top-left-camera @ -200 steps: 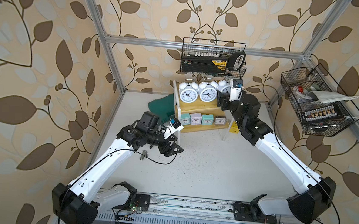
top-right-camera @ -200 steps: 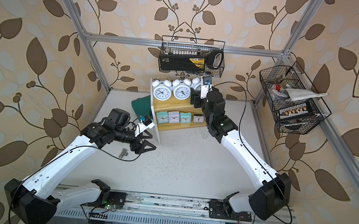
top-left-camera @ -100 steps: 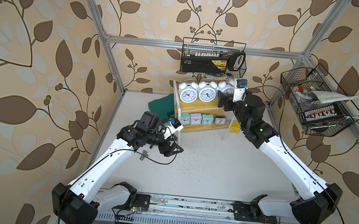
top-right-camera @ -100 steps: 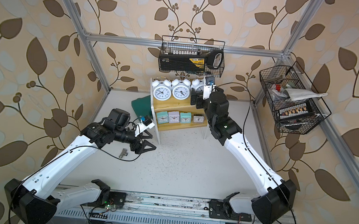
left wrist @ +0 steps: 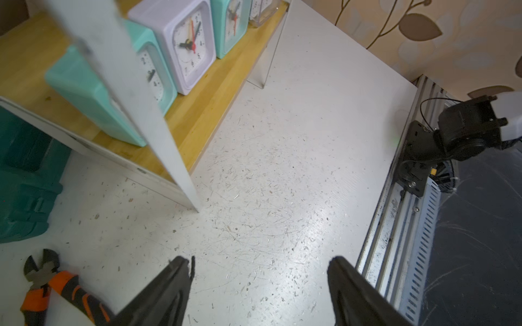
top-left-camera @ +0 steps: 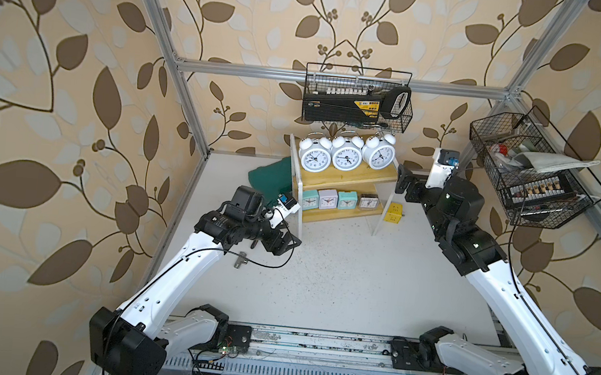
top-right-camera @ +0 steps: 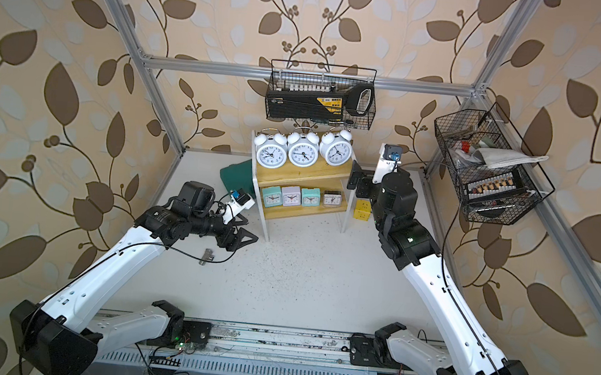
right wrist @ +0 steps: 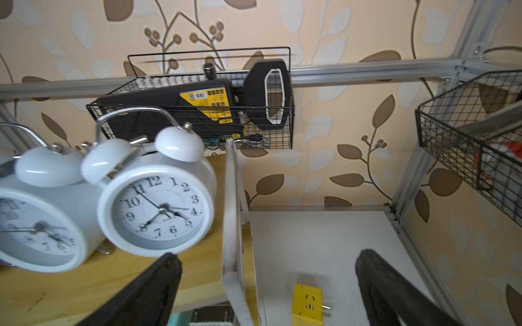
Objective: Place the alarm clocks on the shelf by style
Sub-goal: Place the alarm on the shelf, then reset both arms
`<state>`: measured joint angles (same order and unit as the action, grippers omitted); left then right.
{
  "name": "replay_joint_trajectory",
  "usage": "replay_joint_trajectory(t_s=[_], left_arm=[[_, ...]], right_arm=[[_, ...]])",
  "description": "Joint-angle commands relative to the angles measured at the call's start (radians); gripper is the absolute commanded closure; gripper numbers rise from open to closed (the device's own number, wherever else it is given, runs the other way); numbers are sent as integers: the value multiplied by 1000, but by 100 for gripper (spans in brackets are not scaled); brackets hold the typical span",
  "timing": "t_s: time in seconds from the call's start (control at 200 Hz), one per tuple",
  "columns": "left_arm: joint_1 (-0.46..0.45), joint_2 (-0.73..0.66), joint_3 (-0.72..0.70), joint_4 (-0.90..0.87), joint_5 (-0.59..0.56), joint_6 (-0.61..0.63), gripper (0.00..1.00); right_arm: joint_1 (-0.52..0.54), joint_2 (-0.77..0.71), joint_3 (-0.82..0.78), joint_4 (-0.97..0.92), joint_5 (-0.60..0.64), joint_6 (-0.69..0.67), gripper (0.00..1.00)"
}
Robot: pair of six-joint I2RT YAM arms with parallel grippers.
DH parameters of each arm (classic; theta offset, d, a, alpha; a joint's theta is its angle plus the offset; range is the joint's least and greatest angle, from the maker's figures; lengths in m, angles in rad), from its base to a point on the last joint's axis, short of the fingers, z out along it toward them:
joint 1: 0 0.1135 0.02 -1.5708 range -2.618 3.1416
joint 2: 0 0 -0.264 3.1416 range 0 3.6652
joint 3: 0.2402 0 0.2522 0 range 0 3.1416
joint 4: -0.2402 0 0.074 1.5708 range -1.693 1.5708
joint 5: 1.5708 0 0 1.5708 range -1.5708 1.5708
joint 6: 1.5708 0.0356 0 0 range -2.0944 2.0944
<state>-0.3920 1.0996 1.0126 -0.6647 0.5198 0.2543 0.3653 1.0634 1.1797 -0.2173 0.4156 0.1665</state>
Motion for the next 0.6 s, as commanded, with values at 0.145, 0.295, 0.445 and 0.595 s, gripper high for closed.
replay_joint_trajectory(t_s=[0.145,0.295,0.445,0.595], left_arm=[[155,3,-56,95,-25,-59,20],[259,1,-133,204,-28,-85,19],[395,17,-266,401,-10,-130,14],[508,60,-391,616,-28,-172,7]], right_arm=[[-201,-42,-178,-132,6,139,1],[-261,13,-299,-56,-58,97,1],[-268,85,-468,155,-163,13,1],[-274,179,-564,310,-234,-30,1]])
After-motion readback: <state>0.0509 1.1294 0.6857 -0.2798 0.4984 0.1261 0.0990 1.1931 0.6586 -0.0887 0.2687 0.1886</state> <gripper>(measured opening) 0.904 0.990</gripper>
